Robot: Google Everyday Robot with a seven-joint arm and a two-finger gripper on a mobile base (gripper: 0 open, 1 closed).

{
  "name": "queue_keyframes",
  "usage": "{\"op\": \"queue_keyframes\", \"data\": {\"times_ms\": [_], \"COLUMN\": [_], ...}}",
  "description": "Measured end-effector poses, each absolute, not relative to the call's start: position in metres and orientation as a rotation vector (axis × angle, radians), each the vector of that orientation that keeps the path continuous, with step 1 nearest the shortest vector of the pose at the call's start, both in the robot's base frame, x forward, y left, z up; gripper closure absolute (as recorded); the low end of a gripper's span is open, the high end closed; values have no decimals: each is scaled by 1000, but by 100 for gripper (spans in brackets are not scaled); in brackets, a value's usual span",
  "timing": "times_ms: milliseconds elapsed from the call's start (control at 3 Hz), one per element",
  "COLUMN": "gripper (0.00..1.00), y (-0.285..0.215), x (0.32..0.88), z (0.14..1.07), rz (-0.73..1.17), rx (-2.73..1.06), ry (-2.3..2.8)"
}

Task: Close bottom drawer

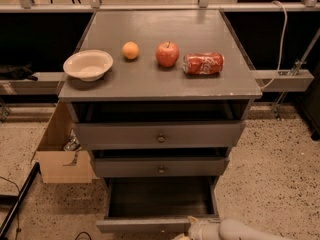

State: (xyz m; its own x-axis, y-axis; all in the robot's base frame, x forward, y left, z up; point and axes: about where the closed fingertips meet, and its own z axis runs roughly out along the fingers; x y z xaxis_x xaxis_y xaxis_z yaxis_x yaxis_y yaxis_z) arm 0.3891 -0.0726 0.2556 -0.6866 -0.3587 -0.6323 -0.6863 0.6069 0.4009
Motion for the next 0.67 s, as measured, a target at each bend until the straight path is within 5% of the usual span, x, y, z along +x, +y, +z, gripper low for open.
{"op": "queue_keyframes", "data": {"times_ms": [333,667], "gripper": [0,14], "y": [-75,-72], "x": [379,379], "z": [253,240], "rz": [849,888], "rx": [-854,-794], "ry": [2343,2375]}}
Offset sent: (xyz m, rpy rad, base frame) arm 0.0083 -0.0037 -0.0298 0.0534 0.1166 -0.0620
